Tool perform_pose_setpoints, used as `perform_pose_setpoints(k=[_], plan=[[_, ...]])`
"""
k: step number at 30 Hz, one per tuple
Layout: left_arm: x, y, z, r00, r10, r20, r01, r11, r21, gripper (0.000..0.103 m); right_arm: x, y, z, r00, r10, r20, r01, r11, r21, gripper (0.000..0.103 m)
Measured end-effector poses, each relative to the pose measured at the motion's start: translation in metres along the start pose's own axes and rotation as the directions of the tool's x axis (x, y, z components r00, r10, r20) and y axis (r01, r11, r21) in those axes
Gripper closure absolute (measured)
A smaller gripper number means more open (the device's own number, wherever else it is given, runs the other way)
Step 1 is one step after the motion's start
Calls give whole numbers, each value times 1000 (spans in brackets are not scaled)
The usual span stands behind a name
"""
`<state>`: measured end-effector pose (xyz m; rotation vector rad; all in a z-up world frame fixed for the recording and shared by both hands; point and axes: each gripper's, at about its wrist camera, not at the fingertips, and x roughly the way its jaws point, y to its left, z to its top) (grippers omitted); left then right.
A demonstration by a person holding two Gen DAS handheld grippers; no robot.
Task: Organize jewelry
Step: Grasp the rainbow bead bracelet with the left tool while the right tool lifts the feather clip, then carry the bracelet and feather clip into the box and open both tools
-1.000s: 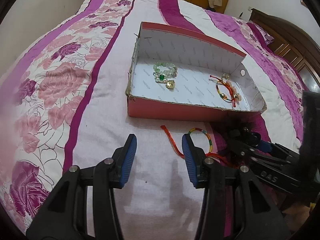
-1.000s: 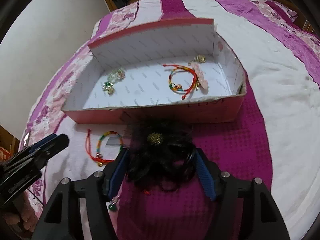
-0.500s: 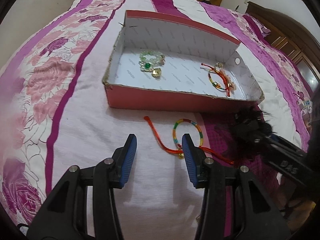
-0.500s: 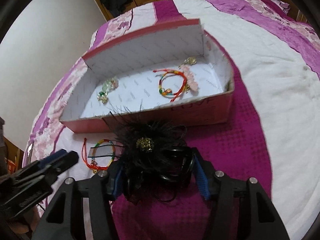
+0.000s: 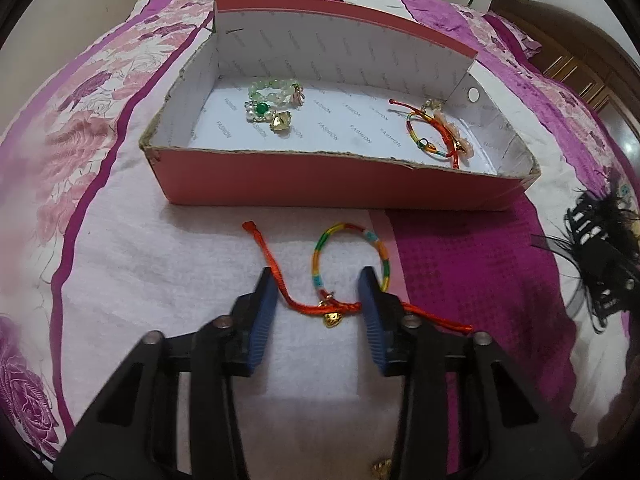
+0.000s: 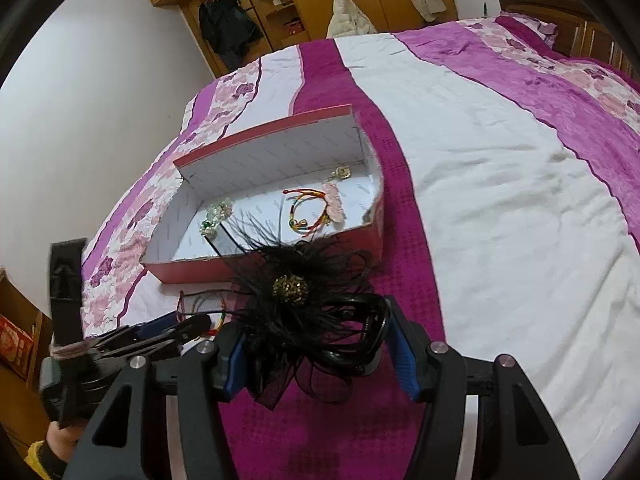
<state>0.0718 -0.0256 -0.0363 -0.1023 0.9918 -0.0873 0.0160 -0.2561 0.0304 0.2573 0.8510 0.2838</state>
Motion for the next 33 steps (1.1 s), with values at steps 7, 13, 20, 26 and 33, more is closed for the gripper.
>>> perform_pose_setpoints(k=[7,13,20,26,33], plan=[[-1,0,-1,1000,-27,9,27,1000,7,103,-2,-12,-7,1000,5,-5,-4,1000,23,42],[-17,5,-2,997,-70,30,70,998,-5,103,-5,-13,-10,1000,7,-5,-7,1000,26,42],[-46,6,1,991,-91,95,92,996,-5,103,-13,-8,-10,1000,9,13,-10,1000,13,42],[-70,4,5,983,-93,161,95,995,-5,103,-21,1,-10,999,19,32,-19,1000,-5,42],[-93,3,12,968,-80,239,82,997,0,103,-34,13,-7,997,30,66,-27,999,-41,42]])
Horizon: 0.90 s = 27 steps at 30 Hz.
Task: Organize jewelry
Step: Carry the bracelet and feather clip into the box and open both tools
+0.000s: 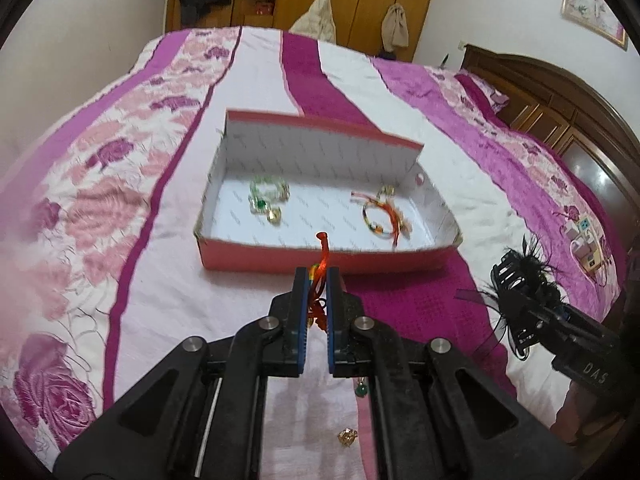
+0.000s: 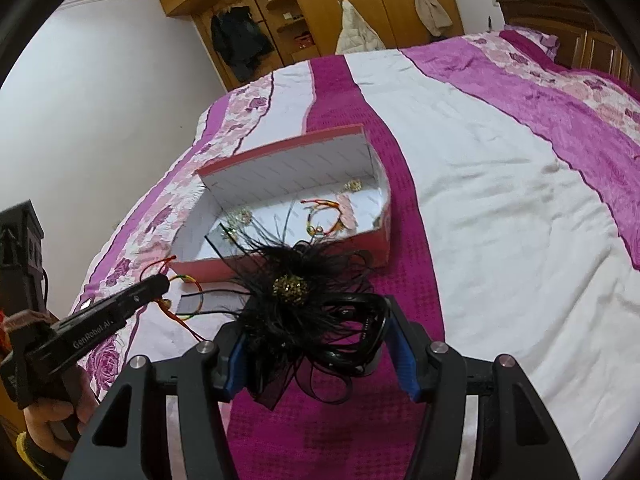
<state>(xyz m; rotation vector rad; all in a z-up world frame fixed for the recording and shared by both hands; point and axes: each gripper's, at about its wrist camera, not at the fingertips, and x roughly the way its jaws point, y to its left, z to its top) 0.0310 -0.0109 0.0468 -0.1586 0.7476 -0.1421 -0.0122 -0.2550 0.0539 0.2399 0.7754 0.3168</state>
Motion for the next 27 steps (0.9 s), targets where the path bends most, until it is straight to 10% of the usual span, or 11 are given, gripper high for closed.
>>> perform_pose_setpoints(k=[27], plan=[[6,3,71,966,63,250,-80,995,60,103,23,36,75,984,31,178,-9,992,-123,42]])
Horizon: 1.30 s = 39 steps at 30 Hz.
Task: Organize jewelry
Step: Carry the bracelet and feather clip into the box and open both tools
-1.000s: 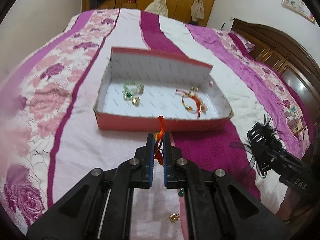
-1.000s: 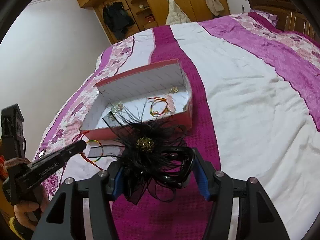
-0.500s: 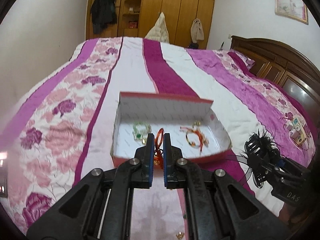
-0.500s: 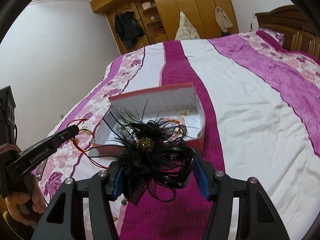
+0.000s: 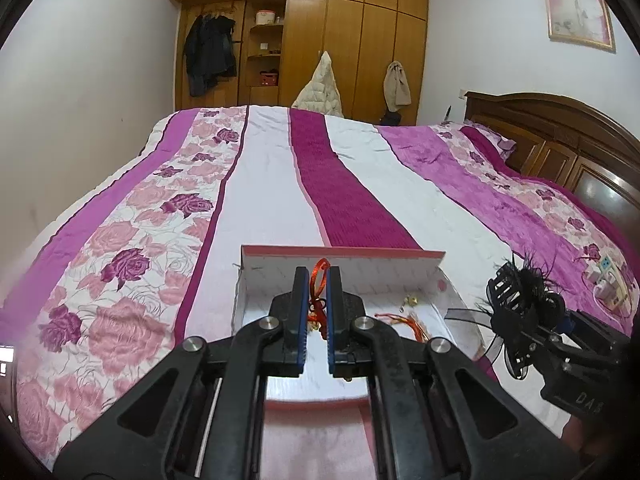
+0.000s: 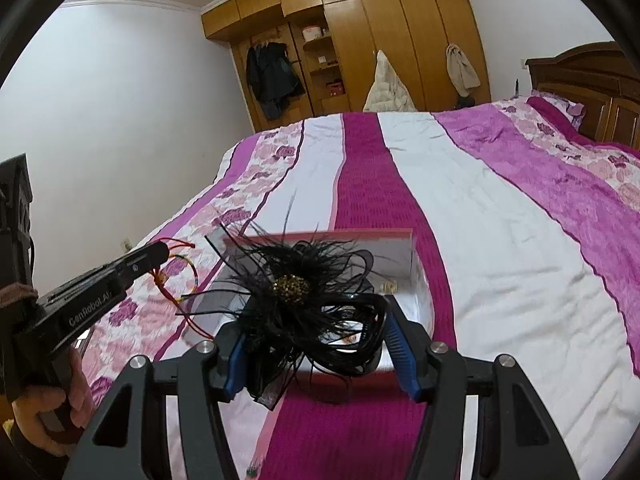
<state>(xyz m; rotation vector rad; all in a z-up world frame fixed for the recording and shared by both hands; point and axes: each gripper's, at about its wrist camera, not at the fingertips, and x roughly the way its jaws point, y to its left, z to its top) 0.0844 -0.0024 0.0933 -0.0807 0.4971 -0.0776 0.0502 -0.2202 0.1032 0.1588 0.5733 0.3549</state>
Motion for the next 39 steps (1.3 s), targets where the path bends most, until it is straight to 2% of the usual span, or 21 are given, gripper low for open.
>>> perform_pose_setpoints(k=[9,20,31,39], plan=[[40,8,-4,1000,15,-15,-15,1000,-20,103,42,-13,12,999,-32,-6,32,999,6,42],[85,17,-22,995,38,-93,-43,998,-47,103,96,-28,4,994,-84,-75,85,996,7,42],[110,18,-36,983,49,-176,-59,997,-52,103,124,-39,-11,981,-114,-154,116,993,6,42],[116,17,-39,975,52,-217,-63,997,-45,100,128,-45,-17,973,-126,-191,134,991,25,40]])
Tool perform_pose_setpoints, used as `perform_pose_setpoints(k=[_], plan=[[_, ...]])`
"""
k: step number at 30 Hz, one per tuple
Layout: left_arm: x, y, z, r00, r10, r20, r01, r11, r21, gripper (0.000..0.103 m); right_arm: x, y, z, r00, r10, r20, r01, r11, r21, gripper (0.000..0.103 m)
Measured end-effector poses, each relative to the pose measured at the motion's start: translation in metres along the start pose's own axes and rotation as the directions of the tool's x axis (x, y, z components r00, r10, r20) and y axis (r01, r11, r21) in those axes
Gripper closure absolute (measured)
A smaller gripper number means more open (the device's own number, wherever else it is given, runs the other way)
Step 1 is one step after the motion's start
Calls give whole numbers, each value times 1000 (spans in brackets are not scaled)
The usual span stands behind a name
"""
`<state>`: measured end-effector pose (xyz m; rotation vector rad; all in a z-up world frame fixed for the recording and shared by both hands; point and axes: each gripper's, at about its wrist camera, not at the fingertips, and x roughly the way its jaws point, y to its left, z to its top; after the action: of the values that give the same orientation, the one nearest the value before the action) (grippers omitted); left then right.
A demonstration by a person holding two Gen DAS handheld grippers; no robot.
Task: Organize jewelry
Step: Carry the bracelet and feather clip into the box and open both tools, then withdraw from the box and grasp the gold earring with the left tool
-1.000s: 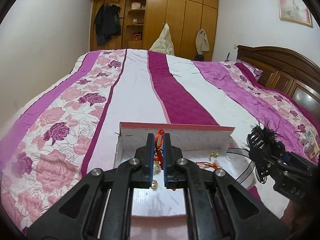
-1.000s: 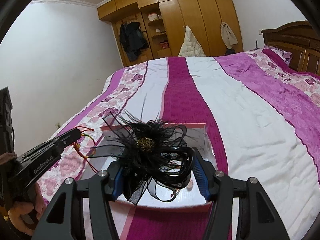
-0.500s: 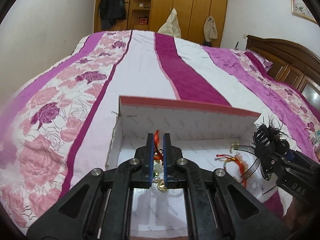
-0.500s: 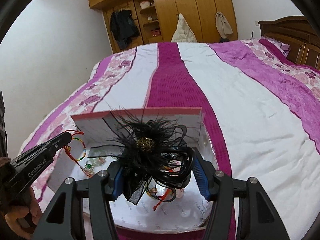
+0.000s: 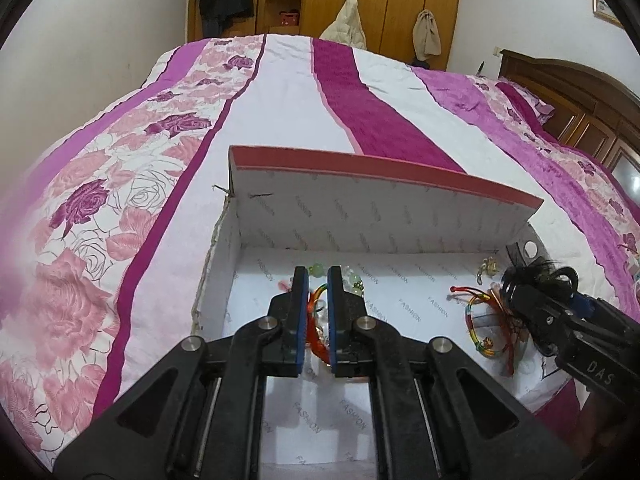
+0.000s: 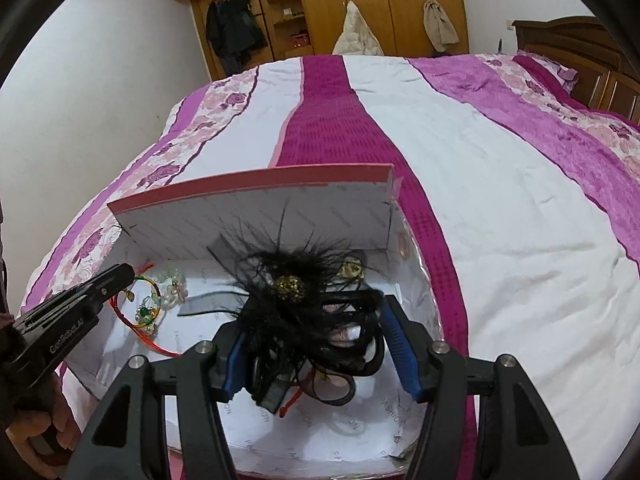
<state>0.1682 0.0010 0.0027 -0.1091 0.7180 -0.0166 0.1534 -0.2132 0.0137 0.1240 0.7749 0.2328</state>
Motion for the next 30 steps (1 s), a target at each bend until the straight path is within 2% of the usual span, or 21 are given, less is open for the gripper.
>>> perform_pose_setpoints(k=[2,4,7,24,30], plan=[[0,-1,0,1000,0,-16,0,1000,3,92,-1,-1,1,1000,-3,2,3,1000,4,36],[-4,-1,0,1000,-2,-14,2,1000,0,76,-4,-1,2,1000,-2,8,2,1000,4,35],[-13,-1,1,1000,-7,2,7,1000,-3,69,-14,0,5,1000,6,31,-6,1000,2,31],[-77,-7,-7,1000,-13,8,13,999,39,66,-95,14,-1,990,72,124,-71,997,-11,30],[-100,-3,-26,998,-50,-38,51,998,21,65,-123,17,-16,990,90,111,-89,996,-17,29]])
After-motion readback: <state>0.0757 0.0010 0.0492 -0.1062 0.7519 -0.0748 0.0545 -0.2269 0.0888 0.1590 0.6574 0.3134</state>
